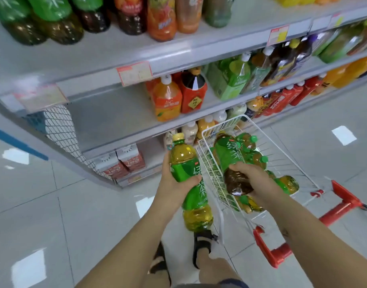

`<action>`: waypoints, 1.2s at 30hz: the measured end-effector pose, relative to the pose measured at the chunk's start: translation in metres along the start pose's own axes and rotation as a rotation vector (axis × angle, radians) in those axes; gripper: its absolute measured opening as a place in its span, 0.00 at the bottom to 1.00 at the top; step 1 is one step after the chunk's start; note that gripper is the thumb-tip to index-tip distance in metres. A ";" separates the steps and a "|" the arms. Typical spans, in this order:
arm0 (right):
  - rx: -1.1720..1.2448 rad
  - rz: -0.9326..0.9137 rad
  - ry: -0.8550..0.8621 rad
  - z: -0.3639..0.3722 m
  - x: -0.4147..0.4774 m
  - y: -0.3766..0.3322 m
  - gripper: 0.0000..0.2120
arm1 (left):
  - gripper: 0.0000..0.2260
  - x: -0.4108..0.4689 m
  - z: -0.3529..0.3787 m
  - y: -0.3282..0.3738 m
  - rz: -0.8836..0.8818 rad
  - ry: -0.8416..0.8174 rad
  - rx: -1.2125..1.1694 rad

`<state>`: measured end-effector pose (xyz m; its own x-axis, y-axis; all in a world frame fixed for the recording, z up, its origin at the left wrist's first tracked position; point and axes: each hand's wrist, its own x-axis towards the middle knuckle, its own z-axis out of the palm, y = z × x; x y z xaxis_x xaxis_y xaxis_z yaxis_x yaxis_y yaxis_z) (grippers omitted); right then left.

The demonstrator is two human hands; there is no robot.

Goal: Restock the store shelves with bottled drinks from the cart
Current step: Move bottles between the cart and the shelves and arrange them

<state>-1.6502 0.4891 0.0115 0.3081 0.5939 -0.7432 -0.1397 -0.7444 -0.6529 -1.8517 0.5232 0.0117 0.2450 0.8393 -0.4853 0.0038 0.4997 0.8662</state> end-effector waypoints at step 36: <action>-0.203 -1.030 -0.077 0.233 -0.009 -0.263 0.33 | 0.35 0.071 -0.149 0.259 0.698 0.516 0.387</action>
<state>-1.8356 0.7508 0.1553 0.1266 0.9813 0.1452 0.3180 0.0985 -0.9430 -1.9777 0.7442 0.1836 -0.1446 0.9588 0.2444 0.3614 -0.1788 0.9151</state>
